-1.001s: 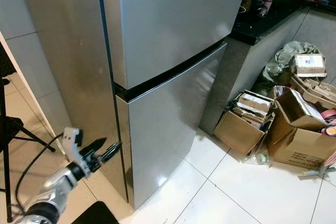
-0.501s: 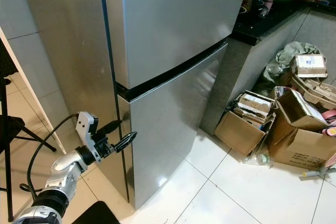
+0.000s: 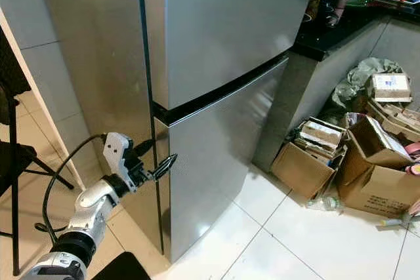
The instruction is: Restocking fridge
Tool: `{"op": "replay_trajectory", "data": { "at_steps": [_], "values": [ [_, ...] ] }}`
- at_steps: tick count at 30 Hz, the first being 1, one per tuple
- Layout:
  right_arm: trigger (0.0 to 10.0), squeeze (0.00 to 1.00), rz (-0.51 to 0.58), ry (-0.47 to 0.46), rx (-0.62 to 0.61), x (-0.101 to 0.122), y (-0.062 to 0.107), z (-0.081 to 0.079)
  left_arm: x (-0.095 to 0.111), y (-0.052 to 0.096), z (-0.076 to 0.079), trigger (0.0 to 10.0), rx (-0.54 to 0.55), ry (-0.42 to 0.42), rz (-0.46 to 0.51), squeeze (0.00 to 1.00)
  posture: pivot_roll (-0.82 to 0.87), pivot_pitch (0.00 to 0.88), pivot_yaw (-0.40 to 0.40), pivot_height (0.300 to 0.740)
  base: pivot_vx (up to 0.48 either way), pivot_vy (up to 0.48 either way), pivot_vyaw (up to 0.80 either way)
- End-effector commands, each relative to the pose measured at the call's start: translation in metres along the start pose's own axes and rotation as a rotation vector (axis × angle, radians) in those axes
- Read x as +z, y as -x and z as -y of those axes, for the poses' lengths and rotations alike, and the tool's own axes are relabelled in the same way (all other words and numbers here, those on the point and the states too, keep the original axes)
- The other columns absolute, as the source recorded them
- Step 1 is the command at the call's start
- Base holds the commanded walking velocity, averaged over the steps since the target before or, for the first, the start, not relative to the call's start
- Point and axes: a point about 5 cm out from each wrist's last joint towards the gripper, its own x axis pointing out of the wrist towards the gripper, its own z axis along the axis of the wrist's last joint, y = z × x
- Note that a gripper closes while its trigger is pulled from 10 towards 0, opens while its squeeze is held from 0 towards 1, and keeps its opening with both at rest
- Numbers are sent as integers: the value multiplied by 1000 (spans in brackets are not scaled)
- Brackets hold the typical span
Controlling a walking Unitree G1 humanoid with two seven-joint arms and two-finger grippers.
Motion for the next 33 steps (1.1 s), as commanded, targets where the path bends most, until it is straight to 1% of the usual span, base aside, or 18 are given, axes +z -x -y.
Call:
{"op": "replay_trajectory", "data": {
  "at_steps": [1, 2, 3, 5, 11, 16, 21, 23, 24, 25, 28, 29, 31, 33],
  "values": [
    [10000, 0, 13, -17, -10, 1, 1, 3, 2, -9, 8, 10000, -27, -11, 7, 0, -5, 0, -72, 740, 0, 0, 0],
    [10000, 0, 13, -18, -10, 0, 1, 2, 1, -9, 7, 10000, -12, -16, 3, 0, -6, 0, -71, 740, 0, 0, 0],
    [10000, 0, 12, -19, -9, 0, 0, 2, 1, -8, 2, 10000, 22, -27, -9, 0, -7, 0, -70, 740, 0, 0, 0],
    [10000, 0, 12, -19, -9, 0, 0, 2, 1, -8, 2, 10000, 22, -27, -9, 0, -7, 0, -70, 740, 0, 0, 0],
    [10000, 0, 11, -23, -7, 0, 0, 0, -2, -2, -12, 10000, 128, -69, -81, 0, -8, 0, -67, 740, 0, 0, 0],
    [10000, 0, 11, -25, -6, -1, 0, 0, -5, 4, -21, 10000, 191, -80, -111, 0, -9, 0, -67, 740, 0, 0, 0],
    [10000, 0, 9, -25, -6, -2, 0, -1, -4, 5, -22, 10000, 201, -75, -104, 0, -6, 0, -69, 740, 0, 0, 0],
    [10000, 0, 8, -25, -6, -2, 0, -1, -2, 1, -16, 10000, 150, -30, -59, 0, -5, 0, -71, 740, 0, 0, 0],
    [10000, 0, 8, -25, -6, -3, 0, -1, -3, -1, -11, 10000, 106, -20, -52, 0, -6, 0, -71, 740, 0, 0, 0],
    [10000, 0, 8, -25, -6, -3, 0, -1, -3, -1, -11, 10000, 106, -20, -52, 0, -6, 0, -71, 740, 0, 0, 0],
    [10000, 0, 8, -25, -5, -3, 0, -1, -8, -4, 6, 10000, -31, -22, -65, 0, -7, 0, -70, 740, 0, 0, 0],
    [10000, 0, 8, -25, -5, -3, 0, -1, -8, -4, 6, 10000, -31, -22, -65, 0, -7, 0, -70, 740, 0, 0, 0],
    [10000, 0, 9, -26, -5, -3, 0, -1, -9, -6, 14, 10000, -90, -11, -62, 0, -8, 0, -70, 740, 0, 0, 0],
    [10000, 0, 9, -26, -6, -3, 0, -1, -10, -6, 16, 10000, -102, -9, -61, 0, -4, 0, -70, 740, 0, 0, 0]
  ]
}}
